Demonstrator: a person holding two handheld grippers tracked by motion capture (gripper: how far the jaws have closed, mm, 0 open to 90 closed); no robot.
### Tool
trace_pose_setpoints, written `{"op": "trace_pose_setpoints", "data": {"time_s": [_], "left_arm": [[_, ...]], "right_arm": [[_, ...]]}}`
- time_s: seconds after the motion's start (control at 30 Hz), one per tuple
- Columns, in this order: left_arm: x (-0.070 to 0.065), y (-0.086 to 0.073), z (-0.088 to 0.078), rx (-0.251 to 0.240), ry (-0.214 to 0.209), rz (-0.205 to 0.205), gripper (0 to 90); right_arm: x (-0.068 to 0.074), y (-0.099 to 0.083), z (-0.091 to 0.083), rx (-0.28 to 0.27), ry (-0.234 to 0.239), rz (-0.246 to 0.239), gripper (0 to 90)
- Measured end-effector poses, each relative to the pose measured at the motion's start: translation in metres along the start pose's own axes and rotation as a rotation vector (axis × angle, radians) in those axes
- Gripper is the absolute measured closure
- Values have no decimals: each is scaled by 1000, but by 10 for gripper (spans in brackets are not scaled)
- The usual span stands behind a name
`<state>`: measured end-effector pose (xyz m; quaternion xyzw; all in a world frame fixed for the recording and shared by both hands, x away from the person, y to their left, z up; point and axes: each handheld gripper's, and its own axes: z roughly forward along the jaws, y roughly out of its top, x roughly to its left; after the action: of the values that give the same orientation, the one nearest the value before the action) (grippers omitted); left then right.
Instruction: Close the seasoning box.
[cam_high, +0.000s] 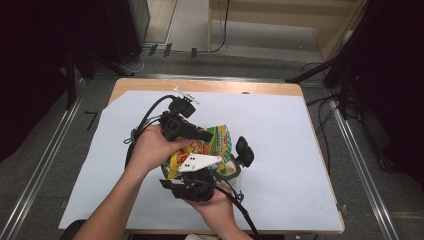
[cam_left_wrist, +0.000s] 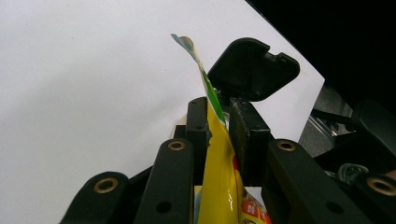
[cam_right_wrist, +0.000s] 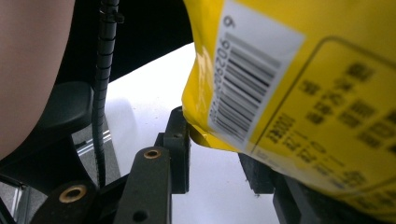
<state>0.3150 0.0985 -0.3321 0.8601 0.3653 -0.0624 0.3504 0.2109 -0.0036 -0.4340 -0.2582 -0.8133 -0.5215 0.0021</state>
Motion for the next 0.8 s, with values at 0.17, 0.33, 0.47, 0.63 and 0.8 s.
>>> {"op": "trace_pose_setpoints", "data": {"time_s": [0.17,0.33,0.47,0.63,0.8], "left_arm": [[2,0,1,4,2,-1,790],[5,0,2,-1,-2,-15,787],[7,0,3,4,-6,-22,786],[5,0,3,-2,-7,-18,786],[4,1,4,3,-6,-10,786]], "right_arm": [[1,1,-1,-7,3,-1,677],[2,3,-3,-4,3,-6,671],[2,3,-3,1,6,-1,670],[2,4,-4,0,11,7,669],[1,1,-2,1,-3,2,670]]}}
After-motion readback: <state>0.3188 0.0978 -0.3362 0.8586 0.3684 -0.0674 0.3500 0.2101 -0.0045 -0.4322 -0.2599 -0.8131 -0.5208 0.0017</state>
